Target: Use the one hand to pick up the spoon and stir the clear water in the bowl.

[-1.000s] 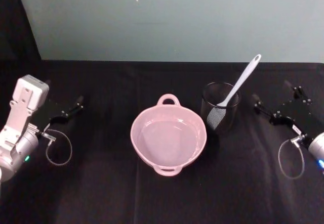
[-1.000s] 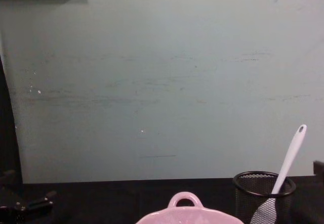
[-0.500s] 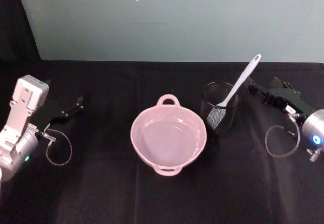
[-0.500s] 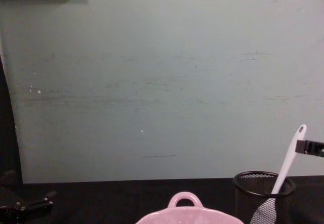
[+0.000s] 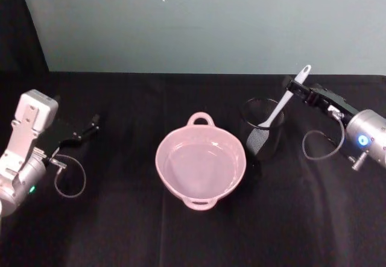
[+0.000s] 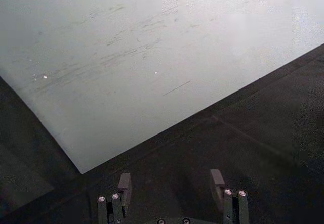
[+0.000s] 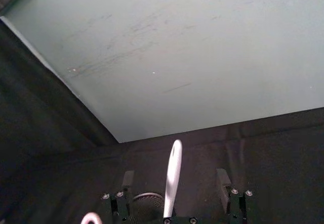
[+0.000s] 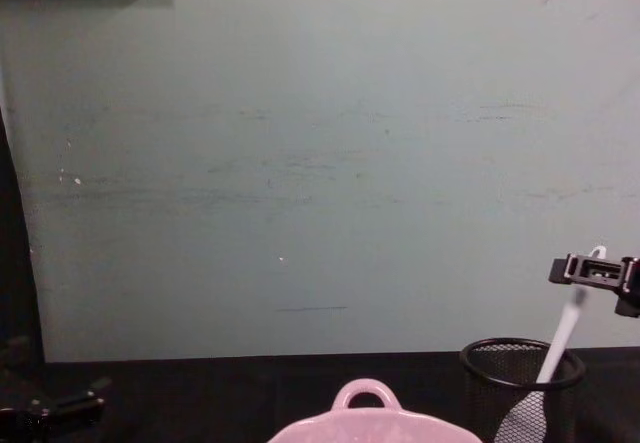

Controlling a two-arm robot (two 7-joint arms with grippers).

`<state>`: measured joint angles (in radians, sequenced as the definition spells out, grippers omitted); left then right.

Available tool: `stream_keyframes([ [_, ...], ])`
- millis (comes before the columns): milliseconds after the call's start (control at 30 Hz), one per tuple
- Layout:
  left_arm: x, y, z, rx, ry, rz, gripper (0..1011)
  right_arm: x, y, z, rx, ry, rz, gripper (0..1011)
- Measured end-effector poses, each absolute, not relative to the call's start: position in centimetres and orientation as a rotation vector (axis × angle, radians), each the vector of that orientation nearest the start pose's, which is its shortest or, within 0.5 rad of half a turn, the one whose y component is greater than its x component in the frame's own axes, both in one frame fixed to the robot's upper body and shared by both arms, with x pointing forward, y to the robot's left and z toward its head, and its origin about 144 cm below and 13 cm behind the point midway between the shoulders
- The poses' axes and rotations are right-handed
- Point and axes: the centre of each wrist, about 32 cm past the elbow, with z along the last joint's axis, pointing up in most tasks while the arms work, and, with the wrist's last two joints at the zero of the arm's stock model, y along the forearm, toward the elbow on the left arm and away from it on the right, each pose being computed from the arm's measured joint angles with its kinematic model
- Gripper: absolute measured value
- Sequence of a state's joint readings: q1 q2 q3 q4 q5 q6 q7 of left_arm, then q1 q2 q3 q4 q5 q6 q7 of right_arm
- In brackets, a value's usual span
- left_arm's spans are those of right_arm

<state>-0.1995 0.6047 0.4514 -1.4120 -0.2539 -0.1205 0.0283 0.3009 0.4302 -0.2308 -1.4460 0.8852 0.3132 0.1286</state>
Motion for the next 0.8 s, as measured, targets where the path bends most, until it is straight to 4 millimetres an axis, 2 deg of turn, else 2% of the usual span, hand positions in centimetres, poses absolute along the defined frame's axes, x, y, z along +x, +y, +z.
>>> stream_keyframes([
  [400,48.9,31.0,114.0,0.304,-0.285,1.248,1011,55.4,-28.9,120.9,0.112,0.482,-1.186,1003],
  [800,48.9,31.0,114.0,0.304,-0.285,1.248,1011,55.4,-28.9,120.9,0.114,0.478,-1.189,1003],
])
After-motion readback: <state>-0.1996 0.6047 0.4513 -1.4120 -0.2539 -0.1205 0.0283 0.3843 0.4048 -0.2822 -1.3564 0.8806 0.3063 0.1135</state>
